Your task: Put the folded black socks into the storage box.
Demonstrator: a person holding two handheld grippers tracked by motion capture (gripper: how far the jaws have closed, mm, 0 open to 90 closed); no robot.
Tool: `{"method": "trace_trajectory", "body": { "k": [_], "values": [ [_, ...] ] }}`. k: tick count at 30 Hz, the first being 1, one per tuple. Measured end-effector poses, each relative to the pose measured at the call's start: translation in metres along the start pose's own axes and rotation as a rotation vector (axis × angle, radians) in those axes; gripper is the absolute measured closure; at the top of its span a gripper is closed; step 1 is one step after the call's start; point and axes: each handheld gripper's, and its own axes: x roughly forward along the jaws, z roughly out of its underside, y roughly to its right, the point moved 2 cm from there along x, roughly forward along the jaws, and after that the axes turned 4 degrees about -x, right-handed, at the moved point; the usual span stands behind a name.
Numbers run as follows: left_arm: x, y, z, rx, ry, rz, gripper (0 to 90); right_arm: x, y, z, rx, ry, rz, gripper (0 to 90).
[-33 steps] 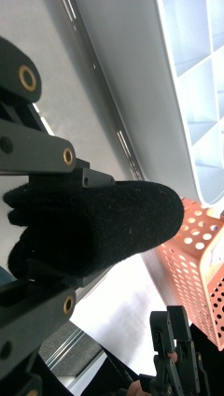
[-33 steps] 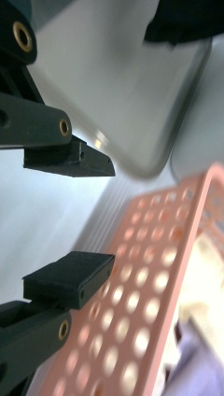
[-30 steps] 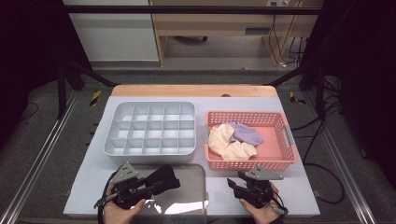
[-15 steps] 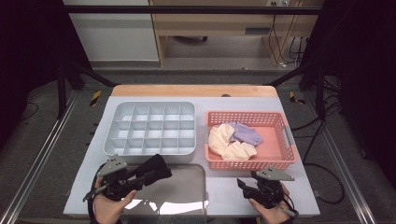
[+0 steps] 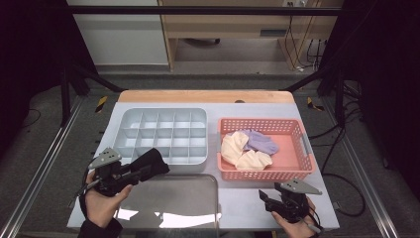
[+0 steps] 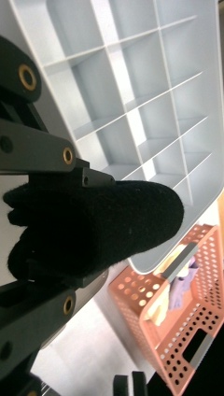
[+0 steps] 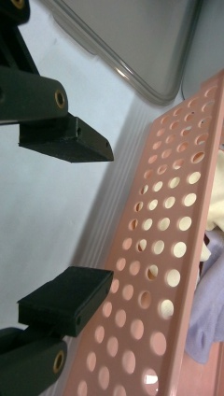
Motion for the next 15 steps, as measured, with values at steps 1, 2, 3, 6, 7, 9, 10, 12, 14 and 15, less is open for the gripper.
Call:
{"method": "trace_trajectory", "body": {
  "k": [1, 2, 3, 6, 7, 9, 10, 12, 14, 15],
  "values": [
    [-0.001, -0.001, -0.001, 0.000, 0.002, -0.001, 64.5, 0.000, 0.000, 0.000, -0.001, 0.000, 0.003, 36.7],
    [-0.001, -0.002, -0.003, 0.000, 0.001, -0.004, 64.5, -0.001, 0.001, 0.001, -0.002, -0.001, 0.004, 36.7],
    [-0.002, -0.003, -0.004, -0.002, 0.001, -0.007, 64.5, -0.001, 0.001, 0.001, -0.005, -0.001, 0.006, 36.6],
    [-0.002, -0.008, -0.007, -0.008, 0.002, -0.019, 64.5, -0.001, 0.002, 0.002, -0.002, -0.004, 0.010, 36.6],
    [-0.003, -0.009, -0.007, -0.010, 0.000, -0.022, 64.5, -0.001, 0.002, 0.002, -0.005, -0.004, 0.010, 36.6],
    [-0.004, -0.013, -0.008, -0.014, 0.001, -0.029, 64.5, -0.002, 0.002, 0.002, -0.005, -0.002, 0.010, 36.5],
    [-0.005, -0.014, -0.008, -0.017, 0.002, -0.031, 64.5, -0.002, 0.002, 0.002, -0.005, -0.002, 0.010, 36.5],
    [-0.006, -0.017, -0.011, -0.023, 0.006, -0.035, 64.5, -0.001, 0.002, 0.003, -0.009, -0.004, 0.011, 36.5],
    [-0.008, -0.021, -0.013, -0.027, 0.004, -0.041, 64.5, -0.001, 0.002, 0.003, -0.010, -0.009, 0.010, 36.5],
    [-0.008, -0.022, -0.015, -0.028, 0.005, -0.043, 64.6, 0.000, 0.001, 0.003, -0.014, -0.009, 0.007, 36.4]
  ]
}}
